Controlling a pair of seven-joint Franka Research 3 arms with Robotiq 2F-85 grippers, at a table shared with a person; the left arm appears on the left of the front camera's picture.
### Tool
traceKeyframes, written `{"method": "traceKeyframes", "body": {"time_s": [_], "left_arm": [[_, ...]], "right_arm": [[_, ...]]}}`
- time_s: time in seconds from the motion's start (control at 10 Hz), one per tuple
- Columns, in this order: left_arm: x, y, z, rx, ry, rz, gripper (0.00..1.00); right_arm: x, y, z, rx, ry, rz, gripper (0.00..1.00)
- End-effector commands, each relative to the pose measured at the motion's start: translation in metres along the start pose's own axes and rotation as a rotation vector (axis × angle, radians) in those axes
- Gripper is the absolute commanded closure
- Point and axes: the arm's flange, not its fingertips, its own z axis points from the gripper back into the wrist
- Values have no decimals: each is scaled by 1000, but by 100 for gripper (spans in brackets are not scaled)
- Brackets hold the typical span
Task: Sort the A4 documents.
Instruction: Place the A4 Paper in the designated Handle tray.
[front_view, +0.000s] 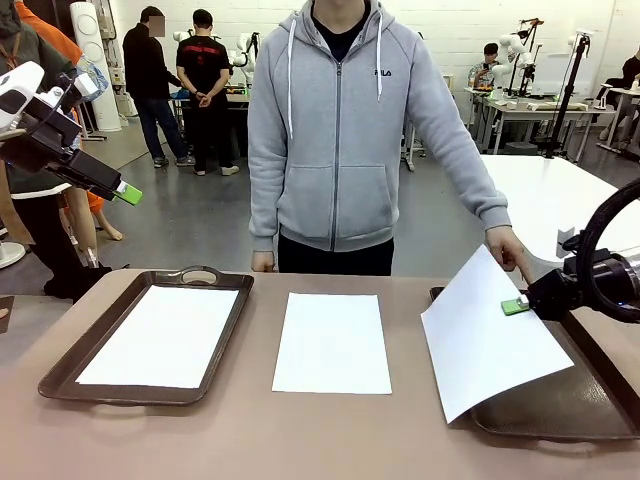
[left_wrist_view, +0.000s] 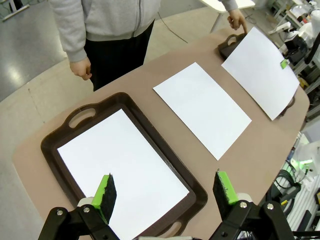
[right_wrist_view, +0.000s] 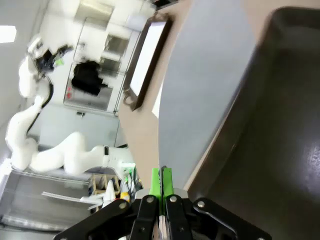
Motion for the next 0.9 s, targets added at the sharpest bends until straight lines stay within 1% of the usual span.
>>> {"method": "traceKeyframes", "body": {"time_s": [0.0, 0.2, 0.5, 0.6, 0.8], "left_arm": [[-1, 2, 1, -10, -3, -18, 0], [-1, 2, 1, -10, -3, -18, 0], [-1, 2, 1, -10, -3, -18, 0], [-1, 2, 1, -10, -3, -18, 0], [-1, 2, 1, -10, -3, -18, 0]], "right_arm": [[-9, -7, 4, -67, -43, -82, 99], [-18, -24, 14, -120, -33, -143, 99], [-22, -38, 31, -162, -69, -196, 99], [-24, -43, 36, -202, -75, -215, 99], [-28, -48, 44, -336, -82, -245, 99]]}}
